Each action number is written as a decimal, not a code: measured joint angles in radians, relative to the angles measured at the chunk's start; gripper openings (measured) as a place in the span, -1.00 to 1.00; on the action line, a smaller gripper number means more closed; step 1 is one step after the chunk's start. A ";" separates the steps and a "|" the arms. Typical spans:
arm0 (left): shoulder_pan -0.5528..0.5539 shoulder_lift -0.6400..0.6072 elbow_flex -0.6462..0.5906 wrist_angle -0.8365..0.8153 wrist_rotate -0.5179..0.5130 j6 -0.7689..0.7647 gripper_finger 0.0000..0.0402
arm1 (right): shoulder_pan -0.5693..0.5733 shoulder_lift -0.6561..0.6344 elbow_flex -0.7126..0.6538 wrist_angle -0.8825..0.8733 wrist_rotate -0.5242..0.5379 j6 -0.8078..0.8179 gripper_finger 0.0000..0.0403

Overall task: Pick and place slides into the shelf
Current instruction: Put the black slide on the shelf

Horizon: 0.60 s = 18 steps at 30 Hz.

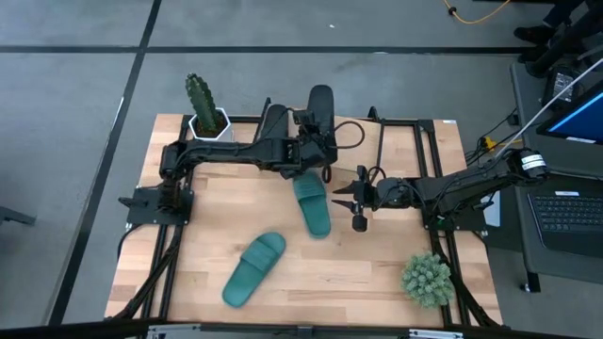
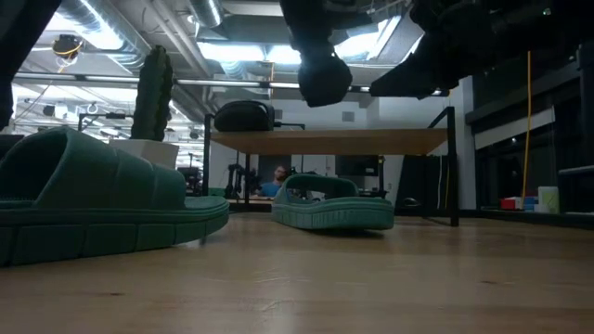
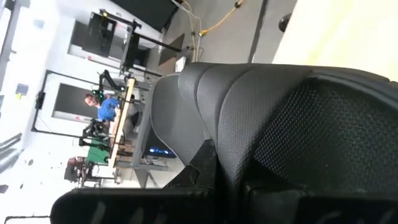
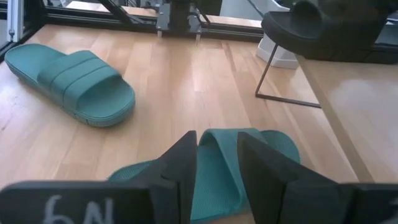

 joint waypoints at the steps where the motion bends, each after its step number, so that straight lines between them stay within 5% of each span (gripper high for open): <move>1: 0.003 0.002 0.000 -0.006 0.000 -0.010 -0.99 | 0.000 0.000 0.000 0.000 0.000 0.000 -0.42; 18: 0.013 0.025 -0.007 -0.171 0.038 -0.192 -0.99 | 0.000 0.000 0.000 0.001 0.000 -0.004 -0.42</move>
